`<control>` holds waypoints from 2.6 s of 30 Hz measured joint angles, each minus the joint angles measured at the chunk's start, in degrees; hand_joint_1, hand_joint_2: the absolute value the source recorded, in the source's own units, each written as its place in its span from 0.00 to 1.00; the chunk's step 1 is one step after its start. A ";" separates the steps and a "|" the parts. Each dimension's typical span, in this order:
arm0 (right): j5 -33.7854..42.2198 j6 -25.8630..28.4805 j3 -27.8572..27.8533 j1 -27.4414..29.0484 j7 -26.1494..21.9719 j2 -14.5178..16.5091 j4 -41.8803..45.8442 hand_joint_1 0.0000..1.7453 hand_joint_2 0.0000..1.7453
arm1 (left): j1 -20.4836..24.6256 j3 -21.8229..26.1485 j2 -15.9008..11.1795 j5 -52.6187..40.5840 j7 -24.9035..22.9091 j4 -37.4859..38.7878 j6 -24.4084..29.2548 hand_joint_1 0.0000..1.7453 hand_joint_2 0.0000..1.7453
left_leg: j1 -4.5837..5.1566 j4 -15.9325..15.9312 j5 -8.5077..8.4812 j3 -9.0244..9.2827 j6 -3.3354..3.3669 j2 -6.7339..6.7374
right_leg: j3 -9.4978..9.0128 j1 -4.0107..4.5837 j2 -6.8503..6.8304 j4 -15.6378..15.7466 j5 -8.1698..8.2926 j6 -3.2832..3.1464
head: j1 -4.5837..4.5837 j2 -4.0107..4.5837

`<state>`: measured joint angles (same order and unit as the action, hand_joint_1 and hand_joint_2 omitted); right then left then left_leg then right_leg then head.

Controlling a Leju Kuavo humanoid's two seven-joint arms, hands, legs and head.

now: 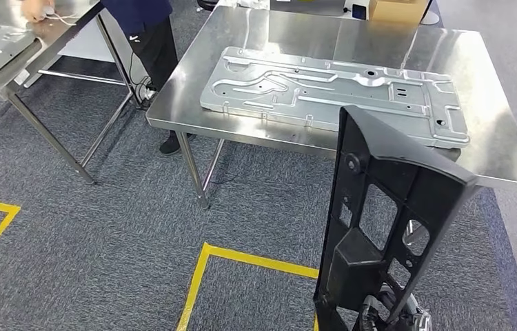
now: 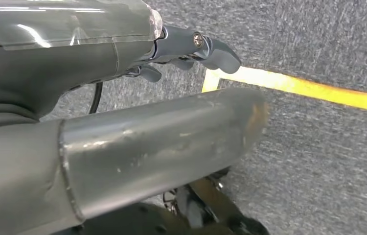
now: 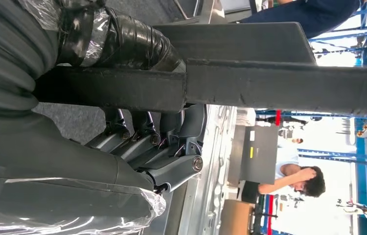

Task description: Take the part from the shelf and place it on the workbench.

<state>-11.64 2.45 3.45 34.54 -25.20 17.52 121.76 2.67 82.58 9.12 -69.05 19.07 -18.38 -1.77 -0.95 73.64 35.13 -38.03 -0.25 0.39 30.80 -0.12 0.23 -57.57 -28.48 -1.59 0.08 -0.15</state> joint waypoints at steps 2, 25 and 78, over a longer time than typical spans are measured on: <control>0.00 0.33 0.22 0.12 0.09 -0.07 -0.04 1.00 1.00 | -0.11 0.00 -0.20 -0.09 -0.14 0.00 0.11 0.00 0.00 | 0.05 -7.44 -4.65 3.02 0.44 -0.03 | -0.72 0.10 0.14 -0.16 -0.62 0.23 | 0.01 0.00; -7.55 9.63 2.72 0.42 5.95 -1.78 -0.68 1.00 1.00 | 0.27 -0.16 -0.41 -1.62 -0.70 0.01 0.45 0.00 0.00 | -0.20 -13.24 -1.49 10.20 -0.14 0.10 | 0.77 -0.43 -0.17 -0.63 -0.10 0.51 | -0.01 0.00; -77.05 24.31 15.74 -29.43 43.48 -37.59 -18.16 1.00 1.00 | 0.52 -3.23 -2.87 -6.74 -2.19 2.89 -0.89 0.00 0.00 | 0.28 -15.29 -5.51 9.07 2.88 -1.12 | 6.57 -1.23 -0.06 -11.42 -4.45 4.16 | 0.03 0.00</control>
<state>-88.70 26.76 19.20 5.12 18.28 -20.07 103.60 3.19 79.34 6.25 -75.79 16.89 -15.49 -2.65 -0.67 58.35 29.62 -28.97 2.64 -0.73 37.38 -1.35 0.18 -68.99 -32.94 2.57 0.11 -0.15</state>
